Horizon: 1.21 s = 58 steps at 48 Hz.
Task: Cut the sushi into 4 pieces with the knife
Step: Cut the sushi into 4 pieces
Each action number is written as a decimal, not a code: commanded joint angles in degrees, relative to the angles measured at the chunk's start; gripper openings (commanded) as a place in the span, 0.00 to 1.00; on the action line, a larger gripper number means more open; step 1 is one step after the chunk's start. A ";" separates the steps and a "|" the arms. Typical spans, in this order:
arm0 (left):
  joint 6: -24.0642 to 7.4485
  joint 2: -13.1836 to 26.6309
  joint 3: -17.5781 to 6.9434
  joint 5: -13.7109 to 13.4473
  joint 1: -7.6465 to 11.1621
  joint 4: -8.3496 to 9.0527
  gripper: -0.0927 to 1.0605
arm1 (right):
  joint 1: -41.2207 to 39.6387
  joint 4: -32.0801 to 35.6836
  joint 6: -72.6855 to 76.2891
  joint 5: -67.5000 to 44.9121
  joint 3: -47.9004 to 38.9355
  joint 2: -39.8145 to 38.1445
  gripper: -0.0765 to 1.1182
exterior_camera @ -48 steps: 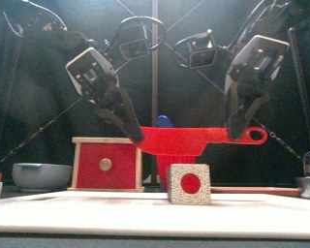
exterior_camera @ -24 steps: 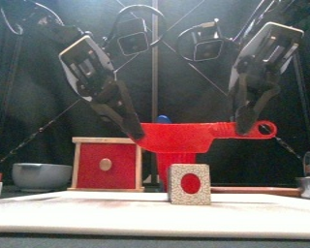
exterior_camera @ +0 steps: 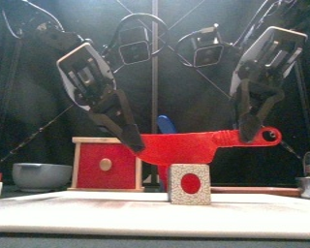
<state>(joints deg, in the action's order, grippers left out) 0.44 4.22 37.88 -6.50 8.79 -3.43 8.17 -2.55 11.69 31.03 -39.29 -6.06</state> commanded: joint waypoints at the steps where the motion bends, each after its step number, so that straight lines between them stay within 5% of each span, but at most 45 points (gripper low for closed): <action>1: -0.18 0.35 -0.09 -0.26 0.62 -0.09 0.31 | 0.09 -0.18 0.09 0.00 0.00 -0.18 0.22; 31: -0.18 0.70 0.00 -0.44 1.76 -2.46 0.31 | 0.97 -1.14 0.09 -0.79 0.44 0.09 0.22; 58: -0.18 2.64 0.26 -0.53 1.67 -2.46 0.31 | 1.05 -1.05 0.00 -0.88 0.62 1.85 0.22</action>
<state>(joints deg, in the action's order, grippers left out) 0.35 7.12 37.71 -6.42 10.28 -5.98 9.14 -3.34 11.78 29.79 -38.85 -3.16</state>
